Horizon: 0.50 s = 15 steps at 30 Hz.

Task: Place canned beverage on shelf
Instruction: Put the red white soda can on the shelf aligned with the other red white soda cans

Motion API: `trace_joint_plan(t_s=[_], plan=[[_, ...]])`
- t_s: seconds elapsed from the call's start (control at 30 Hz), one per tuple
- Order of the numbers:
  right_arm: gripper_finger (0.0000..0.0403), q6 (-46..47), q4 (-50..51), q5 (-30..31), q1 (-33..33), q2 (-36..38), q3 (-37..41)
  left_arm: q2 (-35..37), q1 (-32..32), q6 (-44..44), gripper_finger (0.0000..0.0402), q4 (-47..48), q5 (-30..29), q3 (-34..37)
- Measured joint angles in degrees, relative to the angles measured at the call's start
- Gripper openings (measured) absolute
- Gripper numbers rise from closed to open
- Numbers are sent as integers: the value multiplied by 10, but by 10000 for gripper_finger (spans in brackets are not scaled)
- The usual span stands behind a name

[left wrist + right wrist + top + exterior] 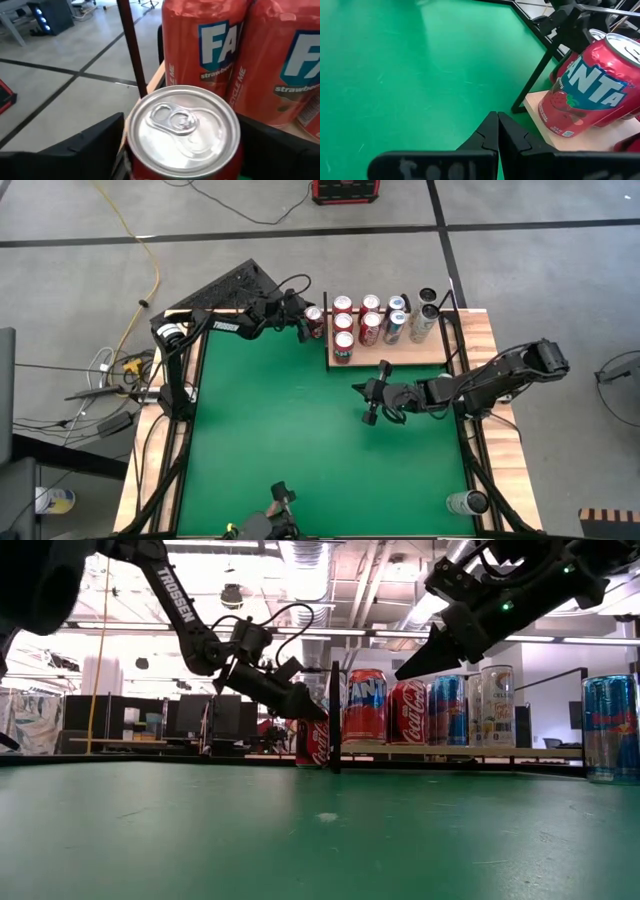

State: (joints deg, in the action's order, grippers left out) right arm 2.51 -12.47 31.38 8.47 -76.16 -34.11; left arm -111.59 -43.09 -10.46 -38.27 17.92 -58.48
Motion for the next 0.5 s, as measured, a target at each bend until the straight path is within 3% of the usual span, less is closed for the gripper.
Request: trace_joint_plan(t_s=[0.13,0.27,0.5], plan=[[24,0,0,0,0,0,0,6,0,6,282,13,-1,0],[24,0,3,0,3,5,0,49,-2,2,281,82,20,1],[24,0,17,0,23,41,0,198,35,-18,281,244,63,28]])
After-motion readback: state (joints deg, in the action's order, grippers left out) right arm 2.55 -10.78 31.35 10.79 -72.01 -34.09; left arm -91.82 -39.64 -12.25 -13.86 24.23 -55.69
